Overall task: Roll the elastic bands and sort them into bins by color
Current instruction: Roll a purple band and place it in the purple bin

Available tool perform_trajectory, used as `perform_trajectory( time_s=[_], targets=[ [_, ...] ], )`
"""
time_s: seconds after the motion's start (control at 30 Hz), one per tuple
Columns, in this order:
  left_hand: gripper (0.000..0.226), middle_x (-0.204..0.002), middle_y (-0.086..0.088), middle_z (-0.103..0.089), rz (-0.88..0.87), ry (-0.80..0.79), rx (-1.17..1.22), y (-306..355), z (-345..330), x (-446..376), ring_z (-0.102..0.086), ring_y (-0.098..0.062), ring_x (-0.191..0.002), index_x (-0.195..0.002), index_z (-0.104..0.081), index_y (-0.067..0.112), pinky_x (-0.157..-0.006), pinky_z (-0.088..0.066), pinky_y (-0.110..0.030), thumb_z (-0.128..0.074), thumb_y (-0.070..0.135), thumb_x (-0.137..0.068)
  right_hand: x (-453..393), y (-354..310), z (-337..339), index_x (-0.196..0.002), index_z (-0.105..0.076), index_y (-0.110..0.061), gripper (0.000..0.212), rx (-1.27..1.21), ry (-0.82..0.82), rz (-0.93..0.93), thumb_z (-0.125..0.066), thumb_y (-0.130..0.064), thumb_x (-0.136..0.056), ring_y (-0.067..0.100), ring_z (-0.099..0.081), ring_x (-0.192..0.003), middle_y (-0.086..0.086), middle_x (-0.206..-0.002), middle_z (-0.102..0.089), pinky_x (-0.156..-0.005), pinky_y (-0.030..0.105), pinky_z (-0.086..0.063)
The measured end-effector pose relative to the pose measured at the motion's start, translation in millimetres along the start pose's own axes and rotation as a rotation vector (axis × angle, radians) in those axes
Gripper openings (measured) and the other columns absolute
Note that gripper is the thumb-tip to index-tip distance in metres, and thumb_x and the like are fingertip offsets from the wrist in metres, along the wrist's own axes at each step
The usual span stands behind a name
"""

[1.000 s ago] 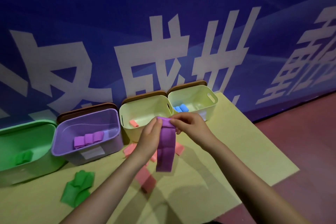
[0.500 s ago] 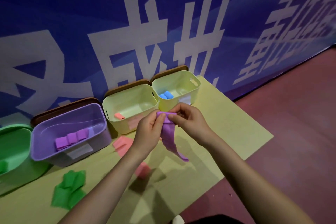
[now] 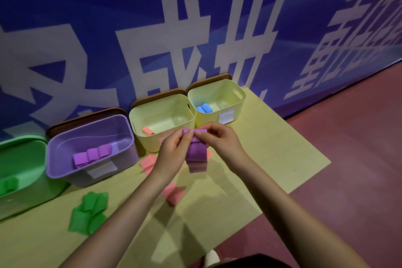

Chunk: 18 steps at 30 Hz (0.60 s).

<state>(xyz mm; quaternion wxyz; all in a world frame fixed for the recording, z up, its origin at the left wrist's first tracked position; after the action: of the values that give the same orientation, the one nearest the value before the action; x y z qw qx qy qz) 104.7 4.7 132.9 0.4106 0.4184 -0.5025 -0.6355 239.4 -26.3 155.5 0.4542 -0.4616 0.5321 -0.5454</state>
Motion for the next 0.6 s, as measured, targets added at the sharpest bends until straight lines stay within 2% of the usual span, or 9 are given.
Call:
perform_trajectory(
  time_s=[0.13,0.23,0.3,0.37,0.47,0.6],
  targets=[
    [0.026,-0.086,-0.007,-0.068,0.086,0.020,0.125,1,-4,0,-0.060,-0.019,-0.082,-0.091,-0.070,0.017,-0.076,-0.045,-0.037,-0.050,0.033,-0.096,-2,-1,2,-0.087,-0.066,0.000,0.003,-0.009,-0.014,0.000,-0.064,-0.002,-0.087,0.000,-0.056,-0.058,-0.002,-0.068,-0.062,-0.059,0.013,-0.044],
    [0.031,-0.093,-0.010,-0.070,0.057,0.043,0.075,1,-7,-3,-0.065,-0.026,-0.089,-0.092,-0.070,0.019,-0.082,-0.049,-0.043,-0.051,0.043,-0.088,-4,0,6,-0.082,-0.066,-0.005,0.007,-0.065,-0.035,-0.054,-0.064,-0.007,-0.088,0.006,-0.053,-0.057,-0.004,-0.062,-0.059,-0.060,0.019,-0.044],
    [0.032,-0.086,-0.009,-0.068,0.015,0.055,0.011,2,-9,-6,-0.060,-0.018,-0.081,-0.089,-0.068,0.018,-0.077,-0.046,-0.038,-0.048,0.044,-0.087,-6,1,12,-0.079,-0.066,-0.006,0.012,-0.094,-0.037,-0.102,-0.065,-0.012,-0.089,0.011,-0.048,-0.055,-0.001,-0.057,-0.054,-0.061,0.023,-0.043],
    [0.029,-0.082,-0.008,-0.065,-0.009,0.045,-0.045,4,-13,-9,-0.057,-0.013,-0.077,-0.087,-0.065,0.015,-0.074,-0.044,-0.035,-0.047,0.037,-0.089,-8,0,19,-0.076,-0.062,-0.005,0.014,-0.095,-0.040,-0.106,-0.065,-0.011,-0.088,0.010,-0.045,-0.051,-0.002,-0.053,-0.050,-0.057,0.020,-0.041],
    [0.024,-0.077,-0.006,-0.063,-0.045,0.031,-0.083,9,-20,-10,-0.053,-0.009,-0.070,-0.085,-0.064,0.013,-0.067,-0.042,-0.028,-0.047,0.028,-0.093,-10,-2,25,-0.070,-0.053,-0.007,0.020,-0.095,-0.039,-0.037,-0.063,-0.003,-0.088,0.008,-0.041,-0.048,-0.003,-0.052,-0.047,-0.050,0.018,-0.035],
    [0.027,-0.064,0.009,-0.055,-0.074,0.092,-0.059,15,-29,-12,-0.045,-0.004,-0.061,-0.080,-0.062,0.006,-0.056,-0.036,-0.018,-0.051,0.026,-0.094,-13,-7,31,-0.067,-0.048,-0.008,0.026,-0.086,-0.013,0.029,-0.063,0.000,-0.087,0.007,-0.039,-0.047,0.001,-0.056,-0.044,-0.048,0.015,-0.034]
  ],
)
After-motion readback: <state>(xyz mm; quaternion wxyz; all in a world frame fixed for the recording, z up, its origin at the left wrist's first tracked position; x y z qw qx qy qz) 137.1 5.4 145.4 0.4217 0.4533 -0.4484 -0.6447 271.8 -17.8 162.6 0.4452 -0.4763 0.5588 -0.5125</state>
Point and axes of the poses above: each hand's wrist, its own x-axis away from the middle knuckle, its own z-axis out of the back of the hand, y = z × x, the point moved 1 cm from there along -x, towards the middle knuckle
